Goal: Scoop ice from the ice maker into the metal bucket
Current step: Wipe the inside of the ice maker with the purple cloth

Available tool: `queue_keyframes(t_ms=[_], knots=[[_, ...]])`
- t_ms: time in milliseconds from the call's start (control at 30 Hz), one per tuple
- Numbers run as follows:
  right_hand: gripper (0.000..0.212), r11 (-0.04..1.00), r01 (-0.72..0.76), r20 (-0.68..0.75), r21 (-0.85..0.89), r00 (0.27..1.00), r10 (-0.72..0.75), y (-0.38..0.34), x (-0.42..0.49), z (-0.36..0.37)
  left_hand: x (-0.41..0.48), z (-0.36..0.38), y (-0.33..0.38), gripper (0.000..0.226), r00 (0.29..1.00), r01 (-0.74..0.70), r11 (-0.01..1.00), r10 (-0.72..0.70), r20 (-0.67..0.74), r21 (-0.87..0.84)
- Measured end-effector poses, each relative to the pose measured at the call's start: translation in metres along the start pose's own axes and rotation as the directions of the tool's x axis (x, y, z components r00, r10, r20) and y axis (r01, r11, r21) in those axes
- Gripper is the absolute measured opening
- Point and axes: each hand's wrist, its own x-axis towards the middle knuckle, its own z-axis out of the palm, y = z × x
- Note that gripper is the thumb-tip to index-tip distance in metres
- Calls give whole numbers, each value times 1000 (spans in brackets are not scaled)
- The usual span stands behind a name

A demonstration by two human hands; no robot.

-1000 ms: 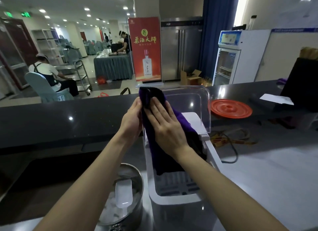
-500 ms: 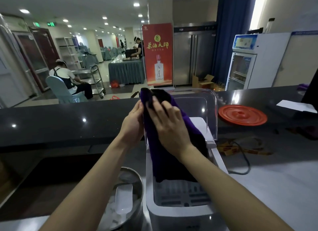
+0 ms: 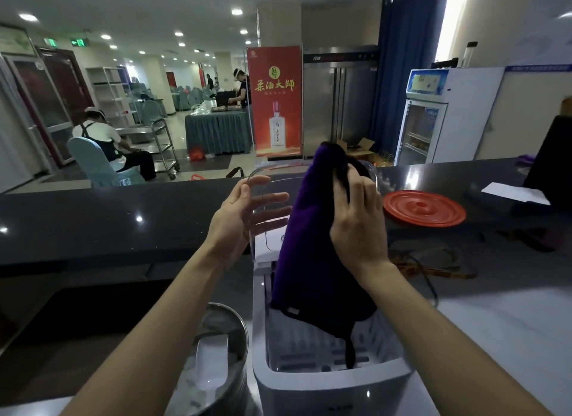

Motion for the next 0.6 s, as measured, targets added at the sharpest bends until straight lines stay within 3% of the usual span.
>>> queue_keyframes(t_ms=[200,367,600], knots=[[47,966,246,7,83,969,-248,-63,17,9,0,2,3,42,1000,-3,1000,3,-26,-1],[44,939,326,89,109,938,-336,-74,4,8,3,-3,3,44,999,42,996,-44,-17,-76],[60,844,476,251,248,810,-530,-55,-24,-3,-1,-6,3,48,998,28,999,-26,51,-26]])
